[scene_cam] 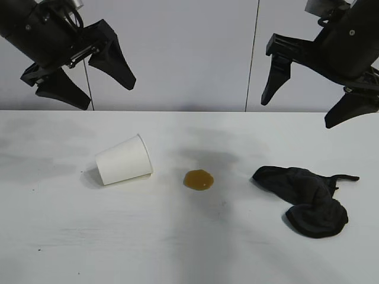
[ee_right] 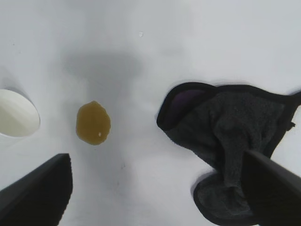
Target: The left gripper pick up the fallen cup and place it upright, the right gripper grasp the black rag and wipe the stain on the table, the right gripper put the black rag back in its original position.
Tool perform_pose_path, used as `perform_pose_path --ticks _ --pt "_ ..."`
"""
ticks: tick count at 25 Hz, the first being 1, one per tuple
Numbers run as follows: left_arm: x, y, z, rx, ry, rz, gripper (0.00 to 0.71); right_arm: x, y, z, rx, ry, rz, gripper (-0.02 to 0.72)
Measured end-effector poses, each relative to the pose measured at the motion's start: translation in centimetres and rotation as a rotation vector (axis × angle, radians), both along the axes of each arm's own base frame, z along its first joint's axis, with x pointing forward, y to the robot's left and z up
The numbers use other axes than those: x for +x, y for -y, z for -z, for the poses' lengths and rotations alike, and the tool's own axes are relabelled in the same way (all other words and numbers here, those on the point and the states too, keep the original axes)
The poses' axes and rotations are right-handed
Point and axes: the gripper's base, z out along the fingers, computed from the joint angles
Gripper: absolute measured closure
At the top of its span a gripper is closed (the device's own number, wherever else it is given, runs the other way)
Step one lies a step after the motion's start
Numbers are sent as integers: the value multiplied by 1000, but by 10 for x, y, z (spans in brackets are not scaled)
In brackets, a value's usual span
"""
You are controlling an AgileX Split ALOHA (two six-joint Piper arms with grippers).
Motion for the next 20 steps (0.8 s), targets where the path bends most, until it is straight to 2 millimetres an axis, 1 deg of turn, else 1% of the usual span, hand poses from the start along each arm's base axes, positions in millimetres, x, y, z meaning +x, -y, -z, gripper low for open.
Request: perform_pose_path --ticks 20 --pt "2 -1 0 4 21 -17 16 -1 0 0 1 -9 -1 31"
